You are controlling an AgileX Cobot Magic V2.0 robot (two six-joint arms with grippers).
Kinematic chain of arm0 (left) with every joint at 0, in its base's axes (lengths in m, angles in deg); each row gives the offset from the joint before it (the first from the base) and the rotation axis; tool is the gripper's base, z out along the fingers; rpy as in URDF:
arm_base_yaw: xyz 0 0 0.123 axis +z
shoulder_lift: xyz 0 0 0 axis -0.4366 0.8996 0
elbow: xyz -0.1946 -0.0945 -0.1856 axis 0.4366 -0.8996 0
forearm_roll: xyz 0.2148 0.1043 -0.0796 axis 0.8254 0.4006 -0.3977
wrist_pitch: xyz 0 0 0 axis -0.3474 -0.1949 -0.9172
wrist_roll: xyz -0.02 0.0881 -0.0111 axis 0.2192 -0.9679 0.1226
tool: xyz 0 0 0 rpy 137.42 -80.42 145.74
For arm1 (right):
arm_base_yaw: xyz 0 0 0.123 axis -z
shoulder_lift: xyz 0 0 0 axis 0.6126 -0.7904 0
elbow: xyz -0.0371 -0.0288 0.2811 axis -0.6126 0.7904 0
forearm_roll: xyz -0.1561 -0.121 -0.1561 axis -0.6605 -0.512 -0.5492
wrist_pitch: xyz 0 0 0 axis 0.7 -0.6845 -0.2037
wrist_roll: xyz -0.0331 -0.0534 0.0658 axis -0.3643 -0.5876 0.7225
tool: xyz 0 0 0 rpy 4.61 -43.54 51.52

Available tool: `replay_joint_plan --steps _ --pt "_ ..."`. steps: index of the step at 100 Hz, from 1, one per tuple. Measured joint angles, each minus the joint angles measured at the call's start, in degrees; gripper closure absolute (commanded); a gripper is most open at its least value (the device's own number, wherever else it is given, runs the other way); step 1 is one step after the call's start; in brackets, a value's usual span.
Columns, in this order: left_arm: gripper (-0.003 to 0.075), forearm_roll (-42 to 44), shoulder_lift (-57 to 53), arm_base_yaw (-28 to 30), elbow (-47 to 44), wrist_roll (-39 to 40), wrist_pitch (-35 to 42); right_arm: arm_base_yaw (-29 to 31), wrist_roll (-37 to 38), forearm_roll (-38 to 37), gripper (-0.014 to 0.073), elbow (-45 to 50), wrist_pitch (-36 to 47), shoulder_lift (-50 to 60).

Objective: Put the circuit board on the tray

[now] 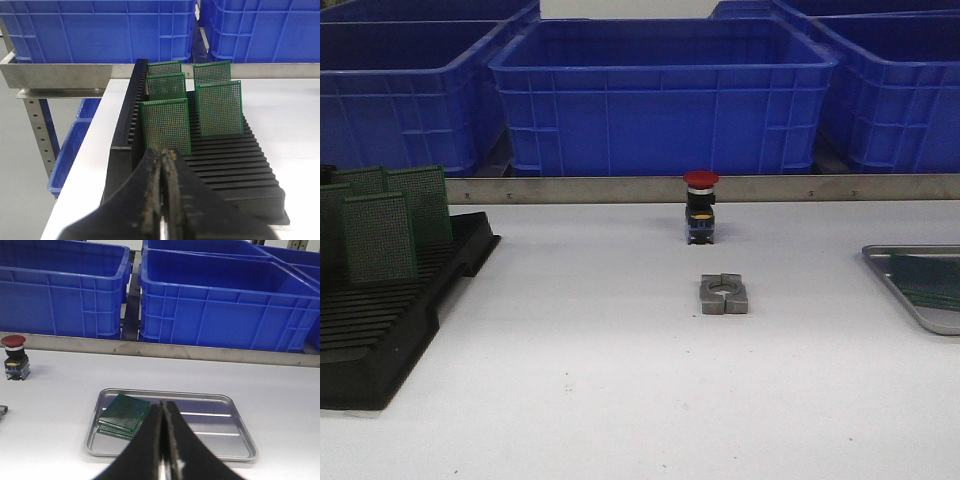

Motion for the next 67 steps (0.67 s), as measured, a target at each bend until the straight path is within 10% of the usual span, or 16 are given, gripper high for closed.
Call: replay_joint_plan --steps 67 --pt "0.0741 0.0 0.0 0.0 0.0 0.0 0.0 0.0 0.3 0.0 0.0654 0.0 0.0 0.0"
